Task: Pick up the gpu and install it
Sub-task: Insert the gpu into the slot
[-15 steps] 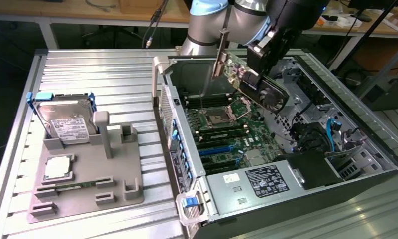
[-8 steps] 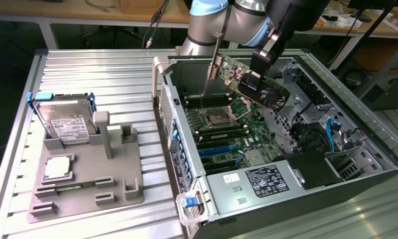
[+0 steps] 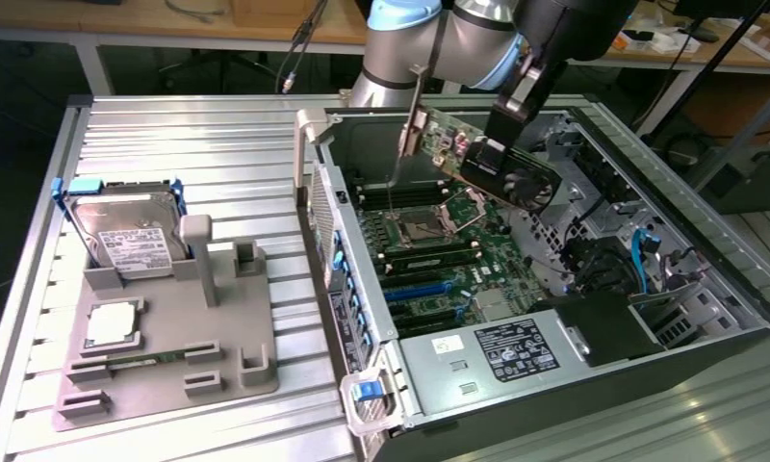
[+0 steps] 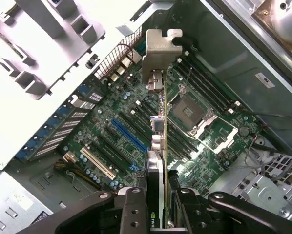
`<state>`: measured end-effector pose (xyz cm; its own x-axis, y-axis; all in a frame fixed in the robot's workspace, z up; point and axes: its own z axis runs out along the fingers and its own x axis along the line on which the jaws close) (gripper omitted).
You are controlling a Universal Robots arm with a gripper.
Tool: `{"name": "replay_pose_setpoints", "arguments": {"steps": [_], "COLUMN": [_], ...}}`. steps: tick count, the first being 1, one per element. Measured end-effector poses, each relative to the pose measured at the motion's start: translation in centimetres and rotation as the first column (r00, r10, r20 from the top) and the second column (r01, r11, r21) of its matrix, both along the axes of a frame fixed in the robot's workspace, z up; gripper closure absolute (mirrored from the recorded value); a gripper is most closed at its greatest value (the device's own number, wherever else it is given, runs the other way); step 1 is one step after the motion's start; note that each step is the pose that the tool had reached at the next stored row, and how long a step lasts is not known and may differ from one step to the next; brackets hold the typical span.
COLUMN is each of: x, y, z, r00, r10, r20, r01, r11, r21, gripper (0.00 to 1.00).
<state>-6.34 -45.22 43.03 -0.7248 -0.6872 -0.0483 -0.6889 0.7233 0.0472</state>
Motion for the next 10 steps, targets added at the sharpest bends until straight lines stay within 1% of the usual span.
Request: {"name": "replay_pose_setpoints", "arguments": {"steps": [10], "x": [0.00], "y": [0.00], "z": [-0.02], "r00": [0.9984], "r10": [0.056], "r20": [0.0000], "r01": [-0.056], "r11": [0.9984], "r21": [0.0000], "gripper": [0.73]}}
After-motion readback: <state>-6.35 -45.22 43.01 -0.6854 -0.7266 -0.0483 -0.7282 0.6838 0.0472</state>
